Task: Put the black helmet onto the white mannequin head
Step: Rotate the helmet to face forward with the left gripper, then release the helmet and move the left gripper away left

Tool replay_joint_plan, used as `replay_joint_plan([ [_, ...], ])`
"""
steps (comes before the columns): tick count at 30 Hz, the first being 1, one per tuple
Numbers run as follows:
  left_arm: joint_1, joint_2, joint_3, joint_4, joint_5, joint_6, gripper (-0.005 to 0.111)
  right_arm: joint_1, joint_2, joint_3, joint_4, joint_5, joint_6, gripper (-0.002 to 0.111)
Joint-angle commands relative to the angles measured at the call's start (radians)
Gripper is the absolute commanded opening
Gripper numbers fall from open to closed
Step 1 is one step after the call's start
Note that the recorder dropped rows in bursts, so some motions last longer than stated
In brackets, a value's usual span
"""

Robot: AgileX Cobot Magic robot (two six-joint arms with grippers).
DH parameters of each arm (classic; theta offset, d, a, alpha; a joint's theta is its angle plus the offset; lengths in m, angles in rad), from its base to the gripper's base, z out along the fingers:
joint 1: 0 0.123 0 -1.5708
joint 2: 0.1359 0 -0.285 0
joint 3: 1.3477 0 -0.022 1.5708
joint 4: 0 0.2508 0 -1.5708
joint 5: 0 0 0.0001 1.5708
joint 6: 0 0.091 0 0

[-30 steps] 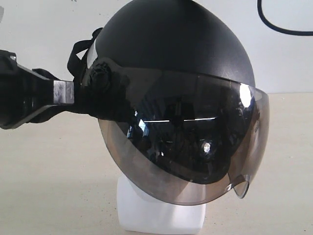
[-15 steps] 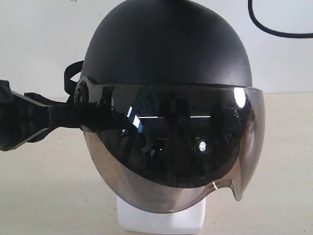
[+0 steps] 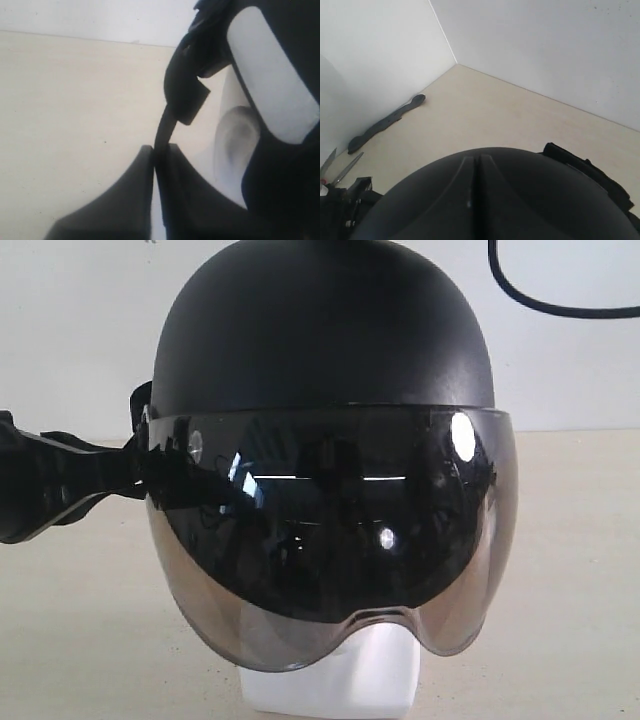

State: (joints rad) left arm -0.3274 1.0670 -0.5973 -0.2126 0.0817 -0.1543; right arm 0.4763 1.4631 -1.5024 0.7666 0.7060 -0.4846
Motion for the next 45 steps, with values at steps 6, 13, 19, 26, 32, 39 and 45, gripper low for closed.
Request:
replay_joint_plan([
  [6,0.049,0.106,0.038,0.045,0.028,0.016,0.004,0.024,0.014,0.025,-0.113,0.106,0.059,0.0],
  [13,0.049,0.1,0.036,0.051,0.042,0.018,0.004,0.024,0.014,0.025,-0.199,0.113,0.105,0.0],
  [19,0.049,0.014,-0.064,0.051,0.226,0.098,0.004,0.023,0.014,0.025,-0.205,0.105,0.105,0.0],
  [26,0.049,0.01,-0.103,0.037,0.285,0.102,0.031,0.023,0.014,0.025,-0.219,0.099,0.105,0.0],
  [32,0.049,-0.015,-0.107,-0.015,0.289,0.102,0.053,0.023,0.014,0.025,-0.219,0.099,0.105,0.0],
  [39,0.049,-0.136,-0.165,-0.015,0.319,0.102,0.053,0.023,0.014,0.025,-0.218,0.084,0.105,0.0],
  [45,0.049,-0.185,-0.214,-0.015,0.337,0.102,0.053,0.023,0.014,0.025,-0.218,0.08,0.105,0.0],
])
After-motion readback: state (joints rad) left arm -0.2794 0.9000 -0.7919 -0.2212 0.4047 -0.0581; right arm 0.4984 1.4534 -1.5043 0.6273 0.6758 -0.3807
